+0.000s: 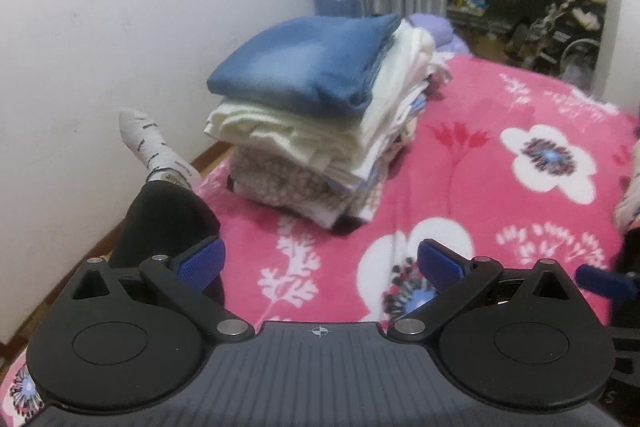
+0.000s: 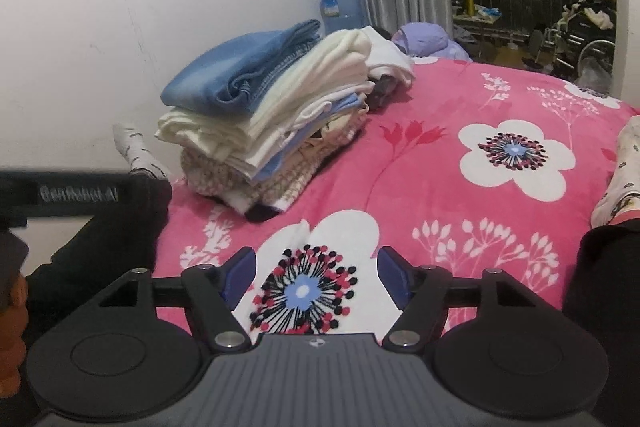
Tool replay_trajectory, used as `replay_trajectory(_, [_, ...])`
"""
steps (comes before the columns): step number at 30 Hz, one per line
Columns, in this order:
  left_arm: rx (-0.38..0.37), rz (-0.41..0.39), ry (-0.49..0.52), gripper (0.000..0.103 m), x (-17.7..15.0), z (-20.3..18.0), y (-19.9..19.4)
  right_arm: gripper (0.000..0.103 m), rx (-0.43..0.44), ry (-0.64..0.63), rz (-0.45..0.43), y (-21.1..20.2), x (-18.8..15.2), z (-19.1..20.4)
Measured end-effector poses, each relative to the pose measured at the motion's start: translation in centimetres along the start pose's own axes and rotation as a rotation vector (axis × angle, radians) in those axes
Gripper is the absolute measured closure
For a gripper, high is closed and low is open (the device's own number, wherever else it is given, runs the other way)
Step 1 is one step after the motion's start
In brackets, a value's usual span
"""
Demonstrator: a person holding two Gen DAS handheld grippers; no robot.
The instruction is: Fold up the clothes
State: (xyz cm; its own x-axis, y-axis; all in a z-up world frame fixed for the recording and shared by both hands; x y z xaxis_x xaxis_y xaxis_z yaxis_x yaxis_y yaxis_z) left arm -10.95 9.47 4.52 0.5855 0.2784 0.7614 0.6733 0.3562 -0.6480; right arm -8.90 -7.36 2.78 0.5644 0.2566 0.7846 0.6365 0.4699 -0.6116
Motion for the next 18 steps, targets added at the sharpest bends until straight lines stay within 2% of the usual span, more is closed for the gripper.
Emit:
replay_trajectory(7, [0.048, 0.036, 0.001, 0.0, -0.7, -0.1, 2.3, 0.03, -0.01, -0.022, 0.039, 2.8, -0.2, -0.4])
replay_trajectory(18, [0.054, 0.058, -0.005, 0.0, -1.0, -0.7, 3.7, 0.03, -0.008, -0.008, 0.07, 4.5, -0.6, -1.2])
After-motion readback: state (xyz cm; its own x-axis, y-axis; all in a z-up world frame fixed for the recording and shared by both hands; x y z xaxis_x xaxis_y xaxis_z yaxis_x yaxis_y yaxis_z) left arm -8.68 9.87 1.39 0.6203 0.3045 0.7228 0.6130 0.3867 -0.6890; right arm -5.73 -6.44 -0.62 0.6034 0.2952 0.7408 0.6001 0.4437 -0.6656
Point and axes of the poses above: each gripper's, at about its wrist camera, not at the fingertips, and y roughly the way its jaws point, z to its left, x to its top, the point moved 3 cm from there along y, roughly the way its jaws point, and after that the axes turned 7 degrees about -y, right-handed, at the moved point
